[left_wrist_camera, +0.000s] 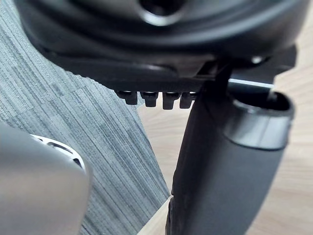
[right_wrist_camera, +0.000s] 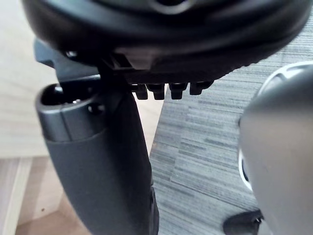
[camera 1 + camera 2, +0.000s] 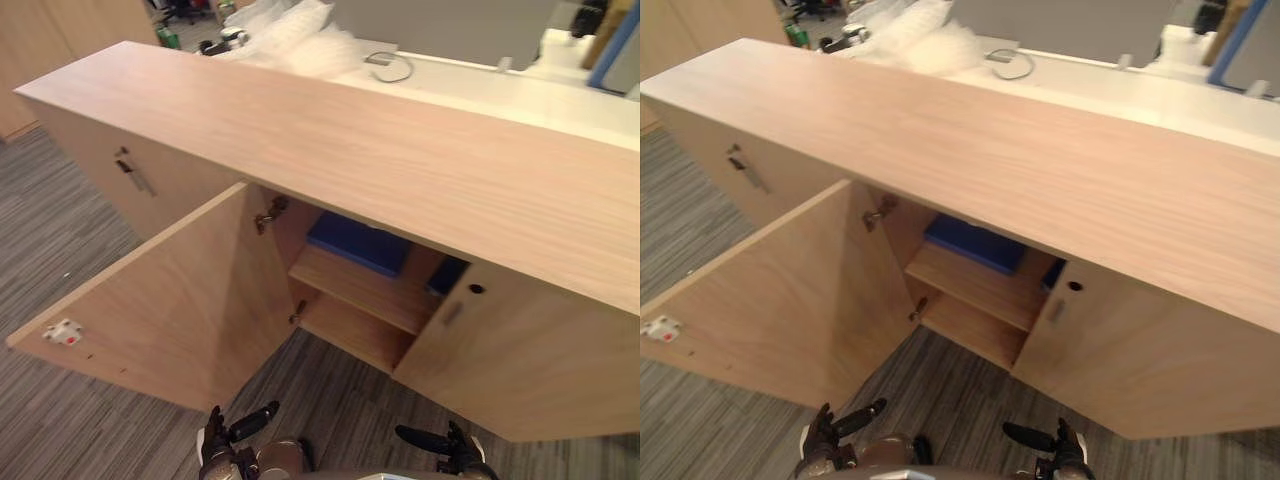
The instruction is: Walk over to the cabinet, pick up the folder, carry it to the office cabinet, place the folder inside the office cabinet, then close the office cabinet door
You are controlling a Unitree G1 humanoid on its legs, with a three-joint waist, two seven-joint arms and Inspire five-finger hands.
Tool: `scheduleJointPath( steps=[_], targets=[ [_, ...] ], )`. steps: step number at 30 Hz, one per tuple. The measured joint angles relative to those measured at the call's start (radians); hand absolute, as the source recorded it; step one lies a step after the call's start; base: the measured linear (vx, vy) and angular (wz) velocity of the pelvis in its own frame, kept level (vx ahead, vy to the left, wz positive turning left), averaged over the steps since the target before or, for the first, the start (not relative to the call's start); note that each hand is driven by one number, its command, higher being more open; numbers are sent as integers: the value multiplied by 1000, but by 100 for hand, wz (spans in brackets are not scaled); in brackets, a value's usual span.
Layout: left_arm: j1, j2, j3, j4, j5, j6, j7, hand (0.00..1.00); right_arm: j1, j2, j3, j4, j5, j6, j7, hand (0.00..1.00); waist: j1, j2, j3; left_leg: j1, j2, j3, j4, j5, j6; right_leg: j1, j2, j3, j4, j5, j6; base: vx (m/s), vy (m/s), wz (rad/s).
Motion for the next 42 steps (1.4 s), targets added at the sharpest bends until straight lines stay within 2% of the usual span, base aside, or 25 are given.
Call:
scheduleJointPath(
  steps=[2, 3, 5, 7, 8, 9, 12, 16, 21, 24, 29, 32, 35, 38, 42],
  targets=[
    [3, 9, -2, 0, -72, -2, -26, 100, 1, 3, -15, 9, 37, 1, 2, 100, -4, -13, -6, 27, -53, -29, -81, 41, 11, 16, -11, -7, -36, 5, -7, 105, 92, 72],
    [8, 11, 3, 0, -161, -4, -52, 100, 3, 2, -37, 14, 62, 1, 7, 100, -4, -6, -4, 59, -91, -60, -150, 80, 21, 42, -8, -12, -72, 19, -16, 71, 8, 78],
    [25, 13, 15, -1, -210, -8, -67, 100, 5, -2, -37, 17, 71, 2, 12, 100, -2, -2, -8, 102, -119, -81, -254, 132, 26, 60, -11, -29, -102, 48, -14, 73, -17, 52],
    [51, 15, 56, 3, -256, -6, -77, 100, 6, -9, -38, 22, 74, 1, 16, 100, -9, 11, -17, 167, -129, -121, -426, 224, 20, 71, 7, -67, -132, 90, -2, 91, -53, 39],
    [51, 15, 57, 3, -256, -6, -77, 100, 6, -9, -38, 22, 74, 1, 16, 100, -9, 11, -17, 167, -129, -122, -427, 225, 19, 71, 8, -67, -132, 90, -2, 66, -56, 38],
    [68, 17, 87, 6, -268, -6, -78, 100, 6, -6, -56, 30, 97, 1, 15, 100, -16, 8, -16, 194, -123, -144, -474, 250, 14, 88, 21, -88, -140, 100, -7, 61, -58, 30],
    [86, 15, 105, 27, -287, -4, -81, 100, 10, -2, -78, 34, 108, 2, 15, 100, -19, 1, -12, 212, -113, -159, -474, 250, 10, 116, 33, -95, -152, 118, -23, 27, -34, 17],
    [89, 15, 127, 29, -339, 3, -92, 100, 9, -5, -78, 34, 108, 3, 19, 100, -22, 0, -12, 215, -108, -158, -475, 249, 6, 121, 40, -96, -162, 130, -23, -5, -7, -4],
    [90, 14, 202, 23, -398, 3, -108, 100, 8, -4, -78, 33, 107, 4, 32, 100, -29, 3, -13, 217, -110, -149, -481, 250, 3, 122, 42, -97, -171, 130, -24, -33, 1, -7],
    [93, 14, 232, 7, -391, 10, -108, 100, 8, -5, -78, 32, 107, 7, 34, 100, -29, 4, -13, 215, -113, -145, -481, 245, -5, 124, 42, -102, -186, 126, -28, -34, 5, -5],
    [93, 26, 265, -140, -256, 16, -79, 100, 10, -6, -78, 32, 106, 11, 36, 100, -29, 0, -12, 212, -127, -144, -481, 246, -5, 140, 38, -116, -216, 98, -50, -4, -2, 1],
    [73, 70, 266, -202, -183, 15, -75, 100, 10, -6, -78, 31, 105, 12, 39, 100, -28, -1, -12, 212, -127, -144, -481, 244, -6, 143, 41, -116, -224, 96, -54, 19, -10, 0],
    [27, 119, 264, -206, -133, 15, -75, 100, 10, -6, -76, 31, 104, 18, 44, 100, -27, -14, -11, 221, -126, -144, -481, 238, -8, 152, 43, -109, -226, 98, -58, 72, -25, 0],
    [19, 154, 231, -214, -61, 17, -75, 100, 11, 0, -76, 31, 99, 28, 54, 100, -28, -28, -18, 229, -113, -138, -480, 230, -9, 152, 54, -101, -219, 108, -76, 83, -23, -3],
    [8, 190, 191, -213, -19, 40, -70, 100, 10, 3, -74, 32, 97, 33, 61, 100, -28, -33, -21, 250, -78, -128, -475, 222, -16, 147, 76, -74, -178, 133, -98, 109, -15, -5]
  ],
)
